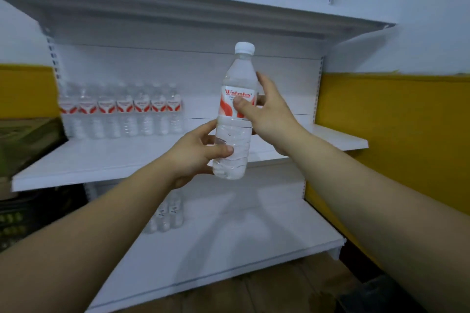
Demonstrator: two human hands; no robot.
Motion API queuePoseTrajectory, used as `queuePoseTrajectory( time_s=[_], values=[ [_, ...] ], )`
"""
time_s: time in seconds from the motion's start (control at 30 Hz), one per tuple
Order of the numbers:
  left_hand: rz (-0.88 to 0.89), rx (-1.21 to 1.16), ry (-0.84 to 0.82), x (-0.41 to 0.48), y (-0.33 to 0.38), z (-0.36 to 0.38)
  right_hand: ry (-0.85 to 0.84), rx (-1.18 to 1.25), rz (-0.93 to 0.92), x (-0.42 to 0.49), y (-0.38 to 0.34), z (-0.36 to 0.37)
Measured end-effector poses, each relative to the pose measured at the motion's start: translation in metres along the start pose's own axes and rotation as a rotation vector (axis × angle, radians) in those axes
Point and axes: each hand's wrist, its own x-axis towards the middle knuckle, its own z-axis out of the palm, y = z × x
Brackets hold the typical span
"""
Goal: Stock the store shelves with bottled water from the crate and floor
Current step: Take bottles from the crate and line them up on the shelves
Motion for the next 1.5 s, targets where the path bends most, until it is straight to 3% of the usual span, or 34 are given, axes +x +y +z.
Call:
queuePoseTrajectory(
  time_s=[0.27,0.4,0.6,0.77,0.93,1.1,1.5],
  values=[
    [-0.036,0.073,0.231,-0.031,-0.012,-0.083,-0.345,0.118,0.069,0.025,-0.004,0.088],
    [-0.083,0.218,0.236,-0.015,-0.022,-0.116,-0.33,0.185,0.092,0.047,0.012,0.119],
    [-0.255,0.699,0.266,0.043,-0.053,-0.17,-0.27,0.076,0.075,0.104,0.056,0.146],
    [-0.432,1.032,0.186,0.095,-0.099,-0.211,-0.27,0.041,0.101,0.164,0.106,0.163],
    [-0.511,1.066,0.253,0.143,-0.145,-0.243,-0.251,0.059,0.119,0.214,0.156,0.189],
    [-0.611,1.271,0.18,0.175,-0.17,-0.254,-0.229,0.064,0.088,0.247,0.188,0.214],
    [-0.619,1.321,0.17,0.178,-0.179,-0.258,-0.235,-0.025,0.045,0.261,0.238,0.246]
  ],
)
